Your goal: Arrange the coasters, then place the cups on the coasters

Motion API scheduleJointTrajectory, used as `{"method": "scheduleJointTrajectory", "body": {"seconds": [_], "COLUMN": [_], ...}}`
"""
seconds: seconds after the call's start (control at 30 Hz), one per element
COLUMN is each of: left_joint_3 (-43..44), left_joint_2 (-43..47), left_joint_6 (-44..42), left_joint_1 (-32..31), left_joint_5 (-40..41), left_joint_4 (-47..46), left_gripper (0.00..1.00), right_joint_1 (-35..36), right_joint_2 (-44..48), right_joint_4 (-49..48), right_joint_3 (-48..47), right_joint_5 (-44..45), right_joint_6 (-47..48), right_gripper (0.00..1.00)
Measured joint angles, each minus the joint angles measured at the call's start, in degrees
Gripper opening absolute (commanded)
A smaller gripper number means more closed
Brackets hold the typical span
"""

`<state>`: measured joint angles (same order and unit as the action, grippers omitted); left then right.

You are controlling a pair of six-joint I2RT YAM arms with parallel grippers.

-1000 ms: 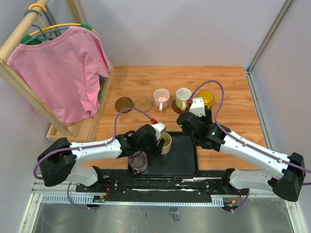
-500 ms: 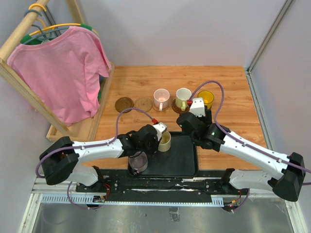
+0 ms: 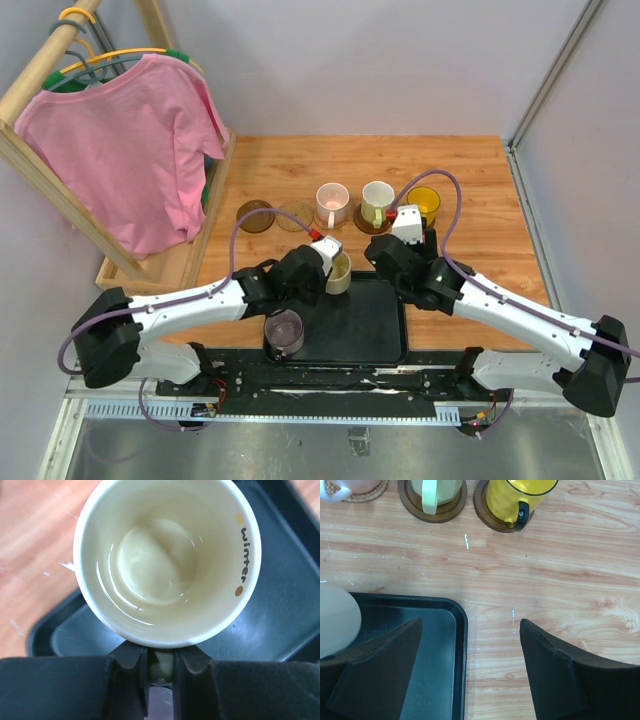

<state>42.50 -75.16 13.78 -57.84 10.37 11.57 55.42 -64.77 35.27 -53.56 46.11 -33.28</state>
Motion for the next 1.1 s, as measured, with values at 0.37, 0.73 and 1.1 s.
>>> {"method": "scheduleJointTrajectory", "body": {"seconds": [0.37, 0.73, 1.1], "left_joint_3": [6.2, 4.0, 7.4], "left_joint_2": [5.7, 1.2, -12.3], "left_joint_6": [2.3, 4.9, 2.0], "left_joint_1": [5.7, 20.6, 27.7], "left_joint_5": [14.1, 17.3, 14.1], "left_joint_4": [-1.7, -8.1, -11.8], "left_gripper": [0.01, 0.01, 0.01], "right_joint_1": [-0.3, -4.2, -5.1], "right_joint_2": [2.0, 4.9, 2.1], "right_joint_4": [-1.3, -5.7, -9.4], "right_joint_3": [1.6, 4.6, 4.7], "right_joint_5": [0.5, -1.2, -4.2], "right_joint_6": [0.8, 4.7, 6.8], "right_gripper": [0.78, 0.77, 0.76]}}
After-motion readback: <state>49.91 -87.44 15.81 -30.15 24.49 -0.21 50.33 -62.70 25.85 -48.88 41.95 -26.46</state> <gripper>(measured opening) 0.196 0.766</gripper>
